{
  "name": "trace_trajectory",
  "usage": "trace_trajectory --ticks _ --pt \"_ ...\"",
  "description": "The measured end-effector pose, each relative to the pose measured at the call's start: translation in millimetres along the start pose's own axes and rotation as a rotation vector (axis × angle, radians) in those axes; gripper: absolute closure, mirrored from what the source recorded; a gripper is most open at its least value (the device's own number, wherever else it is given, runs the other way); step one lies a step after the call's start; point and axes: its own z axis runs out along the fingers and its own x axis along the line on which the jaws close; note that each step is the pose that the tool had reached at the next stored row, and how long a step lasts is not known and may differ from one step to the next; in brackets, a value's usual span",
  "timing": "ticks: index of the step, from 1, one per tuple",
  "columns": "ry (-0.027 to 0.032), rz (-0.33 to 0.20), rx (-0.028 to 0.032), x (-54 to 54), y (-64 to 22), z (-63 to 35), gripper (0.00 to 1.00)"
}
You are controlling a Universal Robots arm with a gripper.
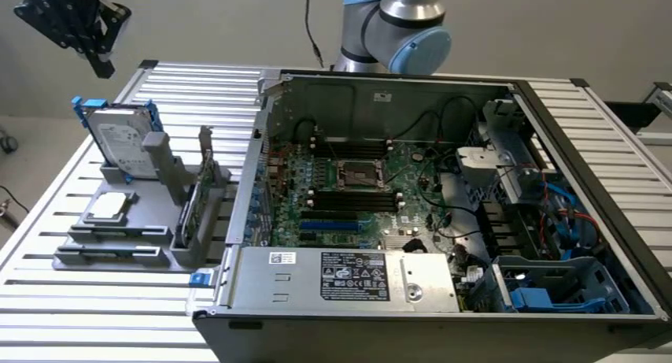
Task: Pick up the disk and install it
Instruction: 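Reach for the disk, then pick up the disk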
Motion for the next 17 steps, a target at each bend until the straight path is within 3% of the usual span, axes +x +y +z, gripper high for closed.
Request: trace_trajectory --ticks 9,17 --pt "0.0015 0.0 0.0001 30.6 8.0 1.7 0.89" --pt "0.0004 0.0 0.0 30.8 8.0 1.7 0.89"
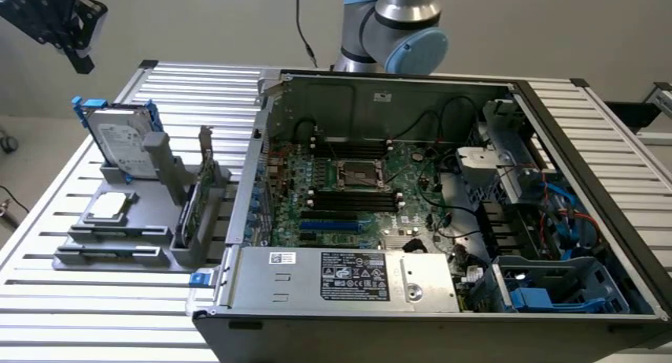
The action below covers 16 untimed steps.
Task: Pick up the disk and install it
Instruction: 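Pick up the disk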
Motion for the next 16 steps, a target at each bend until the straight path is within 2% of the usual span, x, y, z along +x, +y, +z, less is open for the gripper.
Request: trace_trajectory --ticks 13,16 --pt "-0.0006 0.0 0.0012 1.1 1.0 0.8 0.89" --pt "0.0008 -0.032 0.0013 1.9 0.9 1.8 0.89"
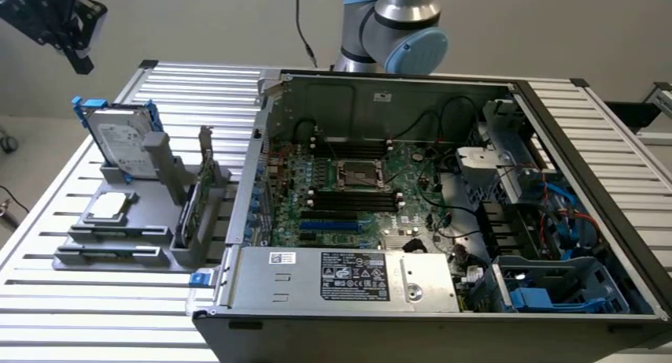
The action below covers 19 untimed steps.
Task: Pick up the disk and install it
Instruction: 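Pick up the disk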
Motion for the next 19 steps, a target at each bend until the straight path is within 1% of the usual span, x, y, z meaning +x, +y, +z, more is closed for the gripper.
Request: trace_trajectory --ticks 19 --pt "0.0164 -0.346 0.0001 0.1 -0.2 4.6 0.89"
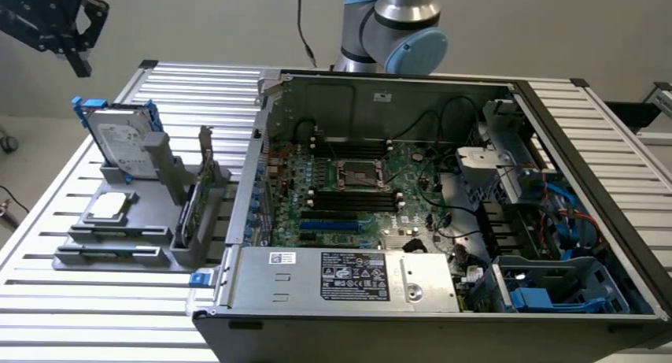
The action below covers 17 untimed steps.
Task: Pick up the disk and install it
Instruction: 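Pick up the disk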
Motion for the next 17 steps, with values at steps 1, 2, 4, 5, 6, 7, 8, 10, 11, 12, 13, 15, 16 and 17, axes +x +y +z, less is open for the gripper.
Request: trace_trajectory --ticks 1,2,4,5,6,7,8,10,11,12,13,15,16,17 --pt "0.0009 -0.018 0.0 0.0 0.0 0.2 0.89" --pt "0.0017 -0.036 0.0 0.0 0.0 0.5 0.89" --pt "0.0034 -0.071 0.0 0.0 0.0 1.0 0.89" --pt "0.0042 -0.089 0.0 0.0 0.0 1.2 0.89" --pt "0.0052 -0.109 0.0001 0.0 -0.1 1.5 0.89" --pt "0.006 -0.127 0.0 0.0 -0.1 1.7 0.89" --pt "0.0069 -0.145 0.0 0.0 -0.1 2.0 0.89" --pt "0.0086 -0.18 0.0001 0.0 -0.1 2.5 0.89" --pt "0.0094 -0.199 0.0001 0.0 -0.2 2.8 0.89" --pt "0.0103 -0.218 0.0 0.0 -0.2 3.1 0.89" --pt "0.0112 -0.236 0.0001 0.0 -0.2 3.3 0.89" --pt "0.0129 -0.272 0.0001 0.0 -0.2 3.9 0.89" --pt "0.0137 -0.29 0.0001 0.0 -0.3 4.2 0.89" --pt "0.0145 -0.308 0.0001 0.0 -0.2 4.5 0.89"
